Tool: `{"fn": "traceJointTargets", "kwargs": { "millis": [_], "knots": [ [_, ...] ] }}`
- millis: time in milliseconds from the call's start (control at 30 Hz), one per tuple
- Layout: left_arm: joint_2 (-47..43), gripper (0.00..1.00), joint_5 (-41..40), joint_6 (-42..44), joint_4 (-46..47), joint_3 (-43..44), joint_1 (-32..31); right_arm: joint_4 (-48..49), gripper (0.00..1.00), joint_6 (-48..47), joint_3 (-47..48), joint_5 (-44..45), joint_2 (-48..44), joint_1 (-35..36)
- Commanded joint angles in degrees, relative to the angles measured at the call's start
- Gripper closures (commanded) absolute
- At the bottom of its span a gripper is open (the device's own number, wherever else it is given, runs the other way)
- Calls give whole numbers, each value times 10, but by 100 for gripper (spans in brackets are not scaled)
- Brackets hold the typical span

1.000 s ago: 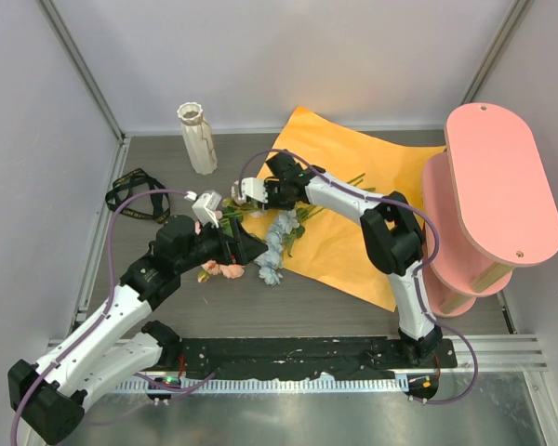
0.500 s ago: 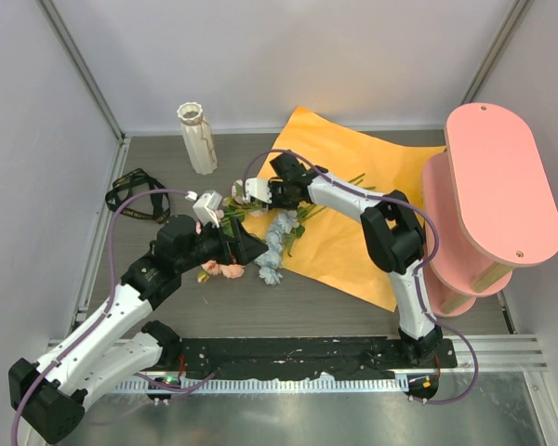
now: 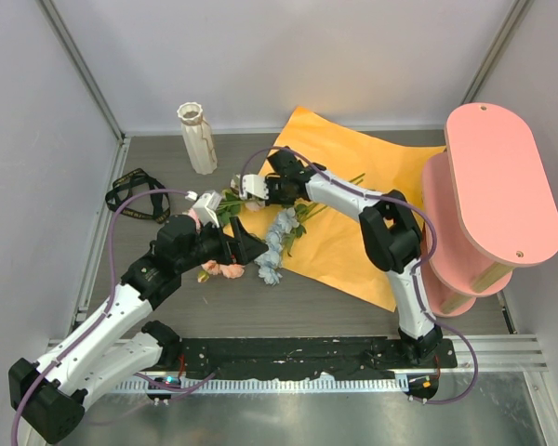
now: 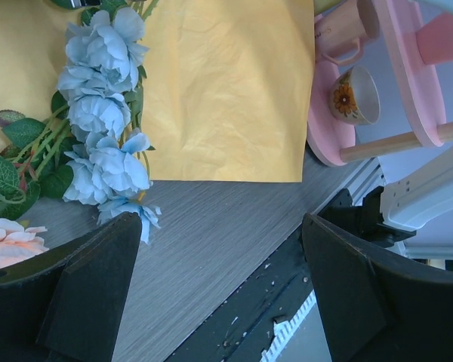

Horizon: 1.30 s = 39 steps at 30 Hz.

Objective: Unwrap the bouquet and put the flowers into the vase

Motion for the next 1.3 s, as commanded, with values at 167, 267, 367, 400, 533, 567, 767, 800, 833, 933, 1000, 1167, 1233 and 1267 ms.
{"fn": "traceJointTargets", "kwargs": {
  "millis": [167, 267, 367, 400, 533, 567, 767, 800, 833, 933, 1000, 1167, 1233, 1267],
  "knots": [
    [-2, 9, 12, -12, 37, -1, 3, -7, 99, -5, -4, -19, -118, 0],
    [-10, 8, 8, -12, 33, -1, 3, -19, 99, 0, -7, -32, -130, -4],
    [-14, 9, 5, -12, 29, 0, 3, -27, 99, 5, -13, -49, -148, -5],
    [-14, 8, 5, -13, 29, 1, 3, -28, 99, 7, -17, -57, -151, -5],
    [-3, 9, 14, -32, 44, -5, 3, -47, 99, 22, -18, -70, -147, -5],
    [-1, 9, 20, -38, 49, -6, 3, -48, 99, 23, -20, -74, -145, -7],
    [-5, 9, 16, -49, 64, -16, 4, -37, 99, 42, -4, -70, -88, -7],
    [-5, 9, 17, -49, 64, -17, 4, -25, 99, 46, 0, -70, -70, -6],
    [-5, 9, 17, -49, 64, -16, 4, -12, 99, 53, 1, -61, -61, -6],
    [-9, 9, 18, -48, 61, -15, 4, -8, 99, 56, 11, -62, -32, -6],
    [-14, 9, 15, -46, 55, -15, 4, -8, 98, 56, 16, -63, -23, -5],
    [-18, 9, 9, -33, 41, -11, 4, -13, 80, 60, 13, -65, -24, -5],
    [-17, 9, 10, -32, 43, -14, 4, -13, 78, 59, 11, -65, -25, -5],
    [-15, 9, 11, -33, 46, -15, 4, -13, 77, 58, 11, -60, -23, -5]
  ]
}}
